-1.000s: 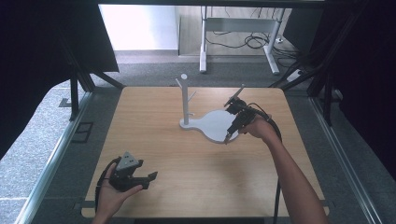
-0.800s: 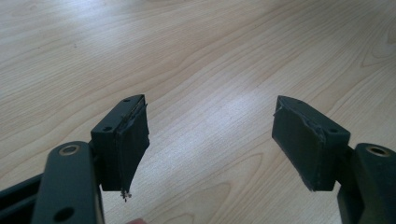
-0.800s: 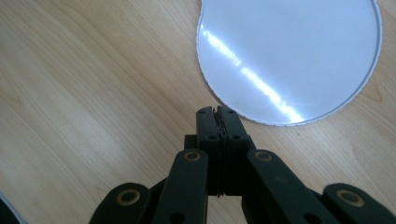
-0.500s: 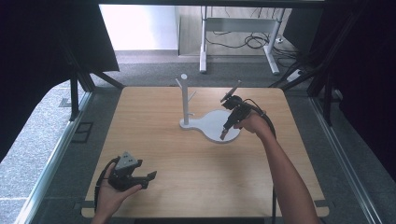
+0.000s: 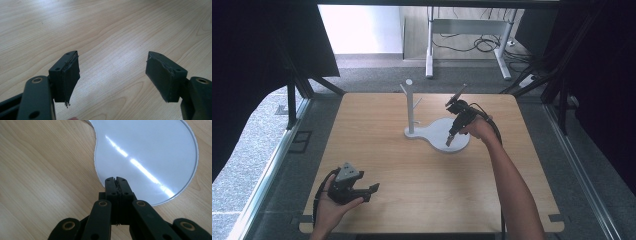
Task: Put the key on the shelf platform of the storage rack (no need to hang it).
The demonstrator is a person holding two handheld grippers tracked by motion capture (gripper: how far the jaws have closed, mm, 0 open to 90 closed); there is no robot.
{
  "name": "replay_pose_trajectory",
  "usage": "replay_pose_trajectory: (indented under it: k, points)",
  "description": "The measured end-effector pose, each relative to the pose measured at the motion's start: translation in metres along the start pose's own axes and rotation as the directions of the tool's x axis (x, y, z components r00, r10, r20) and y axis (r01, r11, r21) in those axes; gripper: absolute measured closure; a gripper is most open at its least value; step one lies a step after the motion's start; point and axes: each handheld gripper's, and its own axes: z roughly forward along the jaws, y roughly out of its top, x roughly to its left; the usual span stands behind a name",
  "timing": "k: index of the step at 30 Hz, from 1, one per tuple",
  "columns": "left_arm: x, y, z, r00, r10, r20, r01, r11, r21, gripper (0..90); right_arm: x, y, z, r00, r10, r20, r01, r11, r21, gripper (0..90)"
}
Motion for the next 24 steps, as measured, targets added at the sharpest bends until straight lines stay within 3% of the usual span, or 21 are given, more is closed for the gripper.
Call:
replay_pose_trajectory:
  k: [9, 16, 24]
  points:
    - [-0.005, 0.000, 0.007, 0.9998, 0.012, 0.014, -0.012, 0.9997, 0.019, 27.4, -0.004, 0.009, 0.010, 0.9998, 0.019, -0.005, -0.019, 1.000, -0.022, 89.2]
    - [-0.003, 0.001, 0.002, 1.0000, 0.006, 0.007, -0.006, 1.0000, -0.006, 27.6, -0.008, 0.013, 0.020, 0.9993, 0.036, 0.002, -0.036, 0.999, -0.021, 89.2]
    - [-0.002, 0.000, 0.002, 1.0000, 0.003, 0.004, -0.003, 1.0000, -0.003, 27.6, -0.016, 0.010, 0.029, 0.9975, 0.069, 0.013, -0.068, 0.997, -0.039, 89.2]
